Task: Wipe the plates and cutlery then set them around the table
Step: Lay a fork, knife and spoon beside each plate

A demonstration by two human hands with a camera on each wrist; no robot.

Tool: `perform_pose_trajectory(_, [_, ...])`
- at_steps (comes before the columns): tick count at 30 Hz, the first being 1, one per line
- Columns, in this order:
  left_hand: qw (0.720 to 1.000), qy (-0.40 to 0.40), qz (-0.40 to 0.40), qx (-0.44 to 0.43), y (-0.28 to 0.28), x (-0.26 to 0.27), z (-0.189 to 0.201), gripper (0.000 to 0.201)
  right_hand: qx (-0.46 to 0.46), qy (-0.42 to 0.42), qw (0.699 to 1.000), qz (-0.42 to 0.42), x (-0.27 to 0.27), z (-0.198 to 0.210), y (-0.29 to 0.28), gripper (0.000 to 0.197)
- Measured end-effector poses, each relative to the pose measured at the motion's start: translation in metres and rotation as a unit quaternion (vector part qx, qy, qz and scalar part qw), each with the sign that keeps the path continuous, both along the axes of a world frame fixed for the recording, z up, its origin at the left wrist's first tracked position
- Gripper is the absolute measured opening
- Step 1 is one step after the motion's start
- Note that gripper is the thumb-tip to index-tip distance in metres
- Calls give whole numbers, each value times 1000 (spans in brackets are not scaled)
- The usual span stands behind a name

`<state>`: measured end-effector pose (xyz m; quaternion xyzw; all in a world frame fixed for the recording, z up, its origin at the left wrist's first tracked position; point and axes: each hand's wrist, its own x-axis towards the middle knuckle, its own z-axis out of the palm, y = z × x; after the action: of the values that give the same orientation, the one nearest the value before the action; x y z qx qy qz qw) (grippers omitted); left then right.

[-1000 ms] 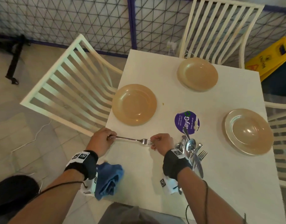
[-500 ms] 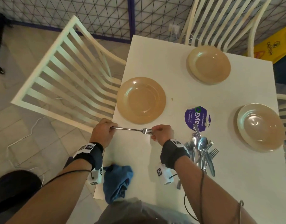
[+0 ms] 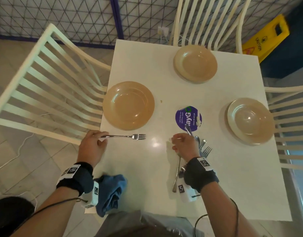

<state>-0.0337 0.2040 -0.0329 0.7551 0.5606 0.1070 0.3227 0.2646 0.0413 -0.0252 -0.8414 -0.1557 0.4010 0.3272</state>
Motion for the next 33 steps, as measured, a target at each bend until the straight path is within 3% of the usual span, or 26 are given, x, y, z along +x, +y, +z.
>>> perform_pose_trajectory(4, [999,-36,-32,-13,-33,23,9,19,-80,-129,988,5,32,4,-72,19])
perform_pose_trajectory(9, [993,-48,-82,-70,-77,67,7,13,-152,-178,972,26,48,-15,-131,29])
perform_pose_trajectory(13, [988,-21,-128,-85,-114,101,7,13,-164,-161,972,40,57,-35,-148,40])
perform_pose_trajectory(25, [977,39,-171,-122,-190,147,14,18,-167,-143,970,103,74,-45,-143,24])
perform_pose_trajectory(33, [978,55,-154,-133,-205,160,19,17,-146,-52,982,104,95,-37,-151,46])
